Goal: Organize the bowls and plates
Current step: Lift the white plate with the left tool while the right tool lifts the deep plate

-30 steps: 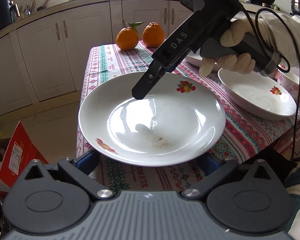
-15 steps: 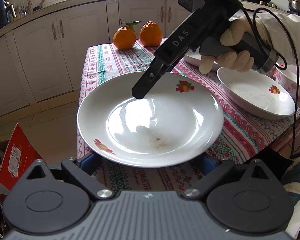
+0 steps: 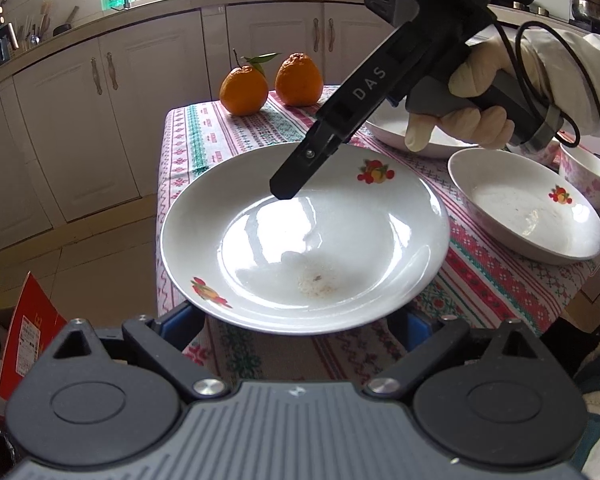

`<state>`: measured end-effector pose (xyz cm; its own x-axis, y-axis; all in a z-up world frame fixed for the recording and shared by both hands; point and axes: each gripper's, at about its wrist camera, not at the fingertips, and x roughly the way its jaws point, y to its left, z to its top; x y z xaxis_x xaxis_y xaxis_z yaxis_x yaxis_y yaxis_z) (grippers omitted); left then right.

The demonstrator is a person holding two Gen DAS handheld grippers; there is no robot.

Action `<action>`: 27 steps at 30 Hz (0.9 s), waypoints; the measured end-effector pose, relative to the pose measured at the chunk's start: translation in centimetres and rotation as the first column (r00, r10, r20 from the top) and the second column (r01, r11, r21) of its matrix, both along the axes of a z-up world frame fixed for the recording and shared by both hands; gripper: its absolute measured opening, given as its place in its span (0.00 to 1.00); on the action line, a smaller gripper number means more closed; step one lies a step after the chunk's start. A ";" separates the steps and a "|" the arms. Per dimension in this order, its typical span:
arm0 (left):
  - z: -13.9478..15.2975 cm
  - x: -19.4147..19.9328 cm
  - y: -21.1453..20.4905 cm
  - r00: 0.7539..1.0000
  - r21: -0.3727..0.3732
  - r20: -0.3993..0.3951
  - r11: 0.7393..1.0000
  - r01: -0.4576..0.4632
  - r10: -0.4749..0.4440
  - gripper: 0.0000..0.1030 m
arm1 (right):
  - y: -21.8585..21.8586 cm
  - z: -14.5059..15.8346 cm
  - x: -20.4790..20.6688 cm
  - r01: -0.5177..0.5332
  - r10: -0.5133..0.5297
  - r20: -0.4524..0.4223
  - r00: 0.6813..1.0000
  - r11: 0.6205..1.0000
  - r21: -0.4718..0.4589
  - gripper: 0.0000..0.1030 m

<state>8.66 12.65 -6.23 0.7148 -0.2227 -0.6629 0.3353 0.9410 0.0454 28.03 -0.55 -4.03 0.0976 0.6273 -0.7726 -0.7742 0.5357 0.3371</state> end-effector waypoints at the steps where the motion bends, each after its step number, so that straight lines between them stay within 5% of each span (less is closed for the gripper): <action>1: -0.1 0.3 0.1 1.000 -0.003 -0.001 1.000 0.002 -0.002 0.94 | -0.1 0.0 0.2 0.005 -0.005 0.002 1.000 1.000 0.001 0.77; 27: -0.5 5.4 -0.2 0.999 0.025 0.019 0.999 0.043 -0.044 0.94 | -0.8 -1.4 5.1 0.121 -0.121 0.035 0.992 0.993 -0.013 0.77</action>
